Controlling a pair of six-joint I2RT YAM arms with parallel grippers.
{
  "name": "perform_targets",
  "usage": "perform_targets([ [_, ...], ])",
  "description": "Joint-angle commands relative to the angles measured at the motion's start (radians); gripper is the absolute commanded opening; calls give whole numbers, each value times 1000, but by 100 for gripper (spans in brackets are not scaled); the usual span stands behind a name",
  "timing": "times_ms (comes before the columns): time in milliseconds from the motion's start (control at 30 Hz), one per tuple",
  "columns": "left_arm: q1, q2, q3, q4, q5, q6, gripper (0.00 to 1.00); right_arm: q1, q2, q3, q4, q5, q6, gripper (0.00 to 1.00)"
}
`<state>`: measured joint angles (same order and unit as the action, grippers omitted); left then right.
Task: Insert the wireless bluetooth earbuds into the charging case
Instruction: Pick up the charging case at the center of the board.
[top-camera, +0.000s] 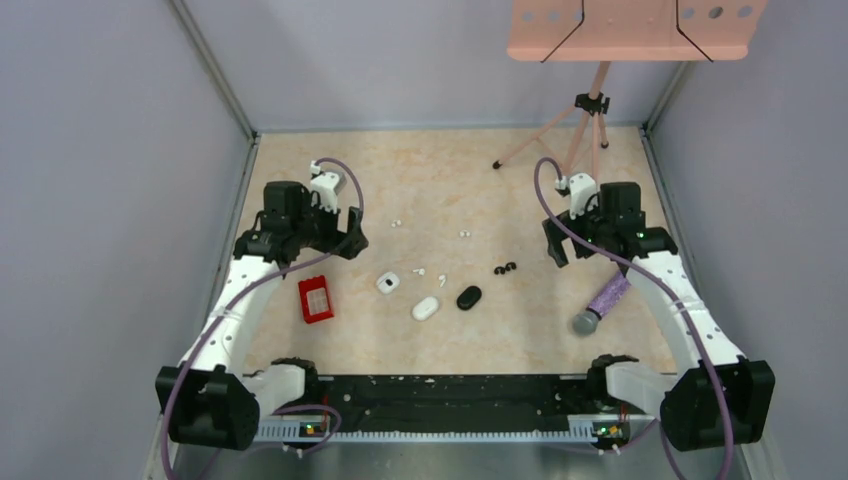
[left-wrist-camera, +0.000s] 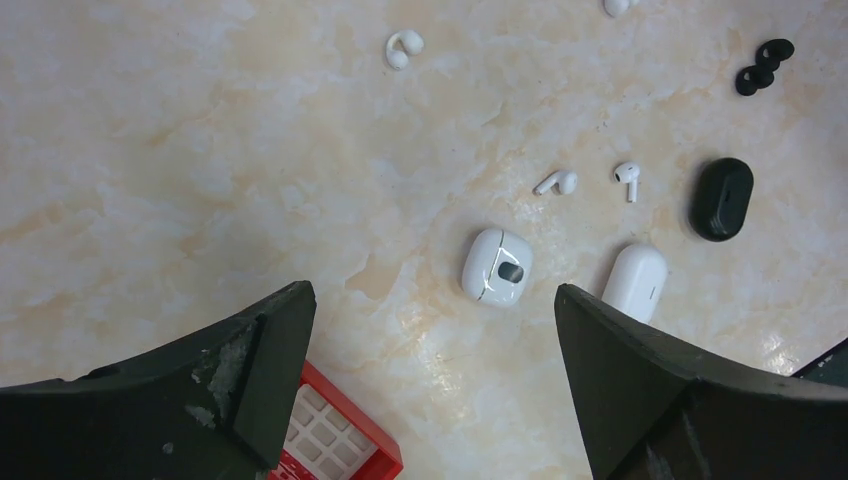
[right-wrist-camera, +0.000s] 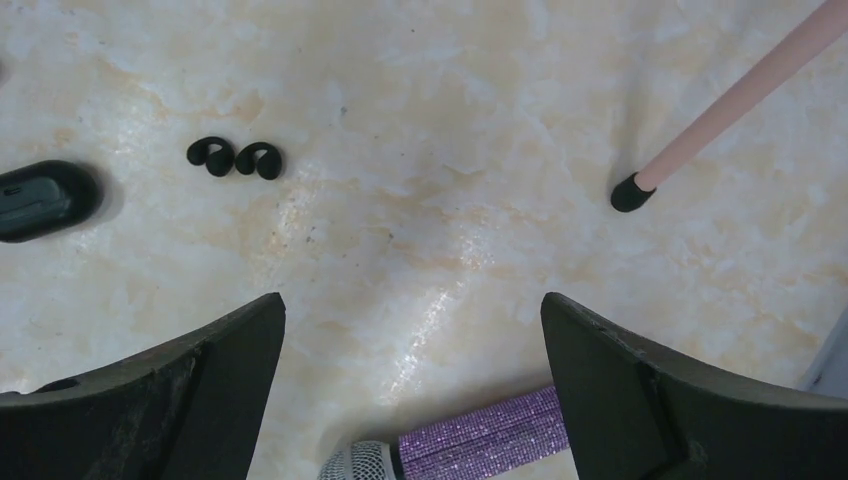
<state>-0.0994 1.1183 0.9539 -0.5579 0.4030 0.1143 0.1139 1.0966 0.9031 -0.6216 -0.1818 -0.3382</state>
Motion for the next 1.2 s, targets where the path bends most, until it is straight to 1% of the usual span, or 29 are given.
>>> perform_targets([
  [0,8,-40,8,-19,11,-40,95,14,24,39,45,-147,-4,99],
  [67,14,-38,7,-25,10,-93,95,26,46,58,49,-253,-45,99],
  [100,18,-38,6,-28,8,-108,95,33,61,70,44,-338,-80,99],
  [233,53,-47,0,-35,18,-223,95,127,138,105,71,-462,-154,98],
  [367,93,-53,-4,-55,44,-308,96,263,252,160,107,-483,-193,94],
  [433,130,-58,-17,-59,59,-351,96,338,310,180,118,-488,-245,92],
  [567,179,-77,-62,-52,83,-442,96,461,415,235,85,-485,-413,84],
  [733,228,-66,-92,-60,103,-453,96,581,529,281,-3,-469,-665,75],
  [833,248,-56,-107,-65,106,-462,96,621,576,280,-8,-463,-762,74],
  [1000,297,-71,-149,-37,98,-512,96,656,665,328,2,-461,-813,72],
  [1167,365,-71,-194,-7,128,-562,95,699,744,386,-8,-441,-869,71],
])
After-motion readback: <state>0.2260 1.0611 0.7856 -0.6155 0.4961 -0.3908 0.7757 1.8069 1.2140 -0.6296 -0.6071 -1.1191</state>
